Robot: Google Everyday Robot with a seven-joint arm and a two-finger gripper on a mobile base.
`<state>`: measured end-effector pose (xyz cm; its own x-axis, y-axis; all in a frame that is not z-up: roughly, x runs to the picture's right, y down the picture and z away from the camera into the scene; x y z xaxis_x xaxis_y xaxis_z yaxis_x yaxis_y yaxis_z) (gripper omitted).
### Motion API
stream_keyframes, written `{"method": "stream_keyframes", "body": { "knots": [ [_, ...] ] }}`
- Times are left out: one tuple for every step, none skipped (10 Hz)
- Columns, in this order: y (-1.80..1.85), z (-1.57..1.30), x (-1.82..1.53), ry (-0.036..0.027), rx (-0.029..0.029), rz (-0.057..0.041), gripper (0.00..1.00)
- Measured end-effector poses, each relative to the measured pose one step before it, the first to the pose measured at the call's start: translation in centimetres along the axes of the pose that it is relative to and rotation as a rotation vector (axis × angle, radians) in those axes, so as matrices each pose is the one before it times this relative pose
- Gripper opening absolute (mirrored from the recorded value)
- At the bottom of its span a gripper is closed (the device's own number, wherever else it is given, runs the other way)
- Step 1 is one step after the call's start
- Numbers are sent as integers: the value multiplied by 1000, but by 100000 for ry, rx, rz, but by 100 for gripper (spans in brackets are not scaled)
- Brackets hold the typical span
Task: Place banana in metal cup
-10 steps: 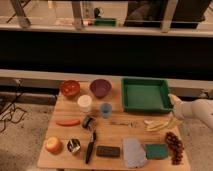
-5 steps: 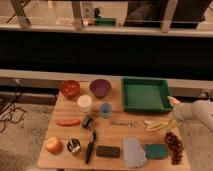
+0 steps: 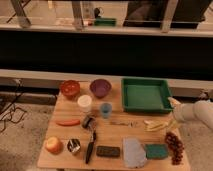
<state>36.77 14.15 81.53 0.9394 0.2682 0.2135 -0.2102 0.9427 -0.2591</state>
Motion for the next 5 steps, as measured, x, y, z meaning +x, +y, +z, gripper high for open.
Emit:
{"method": "stream_keyframes", "body": {
  "knots": [
    [-72,164,77,-518,-527,1116,100],
    [-40,46,159,-379,-287,1079,98],
    [-101,7,211,-572,-277,1577,90],
    [-148,46,117,-630,-248,1497,79],
    [-43,92,42,-338,-454,850,70]
  ]
}}
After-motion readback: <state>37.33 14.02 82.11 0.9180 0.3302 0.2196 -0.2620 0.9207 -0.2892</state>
